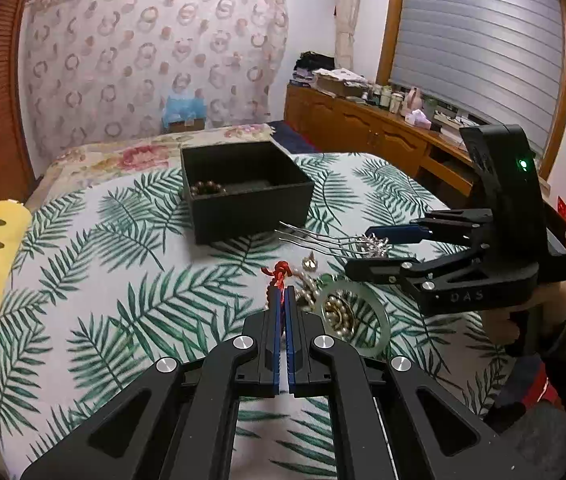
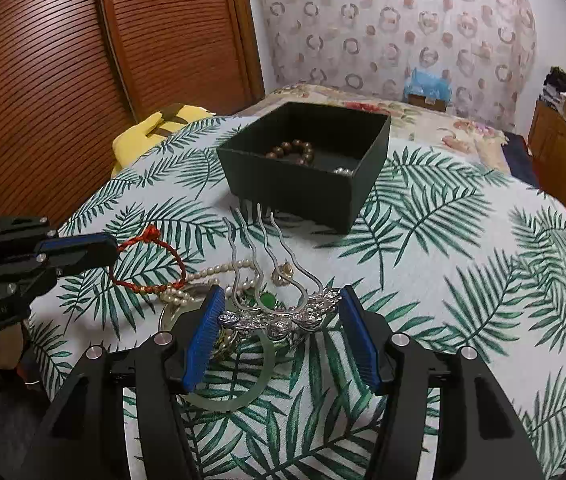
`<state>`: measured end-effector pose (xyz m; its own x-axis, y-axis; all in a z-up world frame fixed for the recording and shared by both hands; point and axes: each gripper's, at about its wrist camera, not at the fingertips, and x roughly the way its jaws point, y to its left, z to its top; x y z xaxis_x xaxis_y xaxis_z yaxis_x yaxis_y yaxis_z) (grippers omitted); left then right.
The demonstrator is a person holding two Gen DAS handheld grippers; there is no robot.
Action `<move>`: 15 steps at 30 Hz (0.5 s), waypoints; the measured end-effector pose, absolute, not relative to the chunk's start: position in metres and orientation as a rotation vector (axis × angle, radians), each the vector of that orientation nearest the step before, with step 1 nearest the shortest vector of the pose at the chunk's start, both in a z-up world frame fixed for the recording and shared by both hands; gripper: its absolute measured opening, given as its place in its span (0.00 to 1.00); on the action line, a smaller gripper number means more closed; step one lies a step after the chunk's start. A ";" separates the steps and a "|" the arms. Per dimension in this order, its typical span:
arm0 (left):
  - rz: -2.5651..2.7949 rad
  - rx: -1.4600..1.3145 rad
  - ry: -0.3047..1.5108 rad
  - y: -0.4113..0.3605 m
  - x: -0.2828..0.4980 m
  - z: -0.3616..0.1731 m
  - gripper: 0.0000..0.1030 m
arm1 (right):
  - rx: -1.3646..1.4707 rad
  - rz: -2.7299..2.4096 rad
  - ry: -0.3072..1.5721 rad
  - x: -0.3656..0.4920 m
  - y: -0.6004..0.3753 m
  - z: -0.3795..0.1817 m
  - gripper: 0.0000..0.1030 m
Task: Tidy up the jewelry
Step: 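Close the left tool on the red string and lift it, then carry the held jewelry into the black box and open the left tool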
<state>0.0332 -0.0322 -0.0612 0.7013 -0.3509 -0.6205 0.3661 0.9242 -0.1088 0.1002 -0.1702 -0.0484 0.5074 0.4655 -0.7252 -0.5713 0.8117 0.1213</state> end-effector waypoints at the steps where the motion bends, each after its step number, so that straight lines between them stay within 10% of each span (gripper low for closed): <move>1: -0.399 0.022 0.680 -0.031 0.035 -0.058 0.01 | -0.142 0.625 0.822 0.101 -0.170 -0.046 0.59; 15: -0.383 0.028 0.594 -0.025 0.067 -0.018 0.01 | -0.170 0.600 0.737 0.130 -0.165 -0.011 0.59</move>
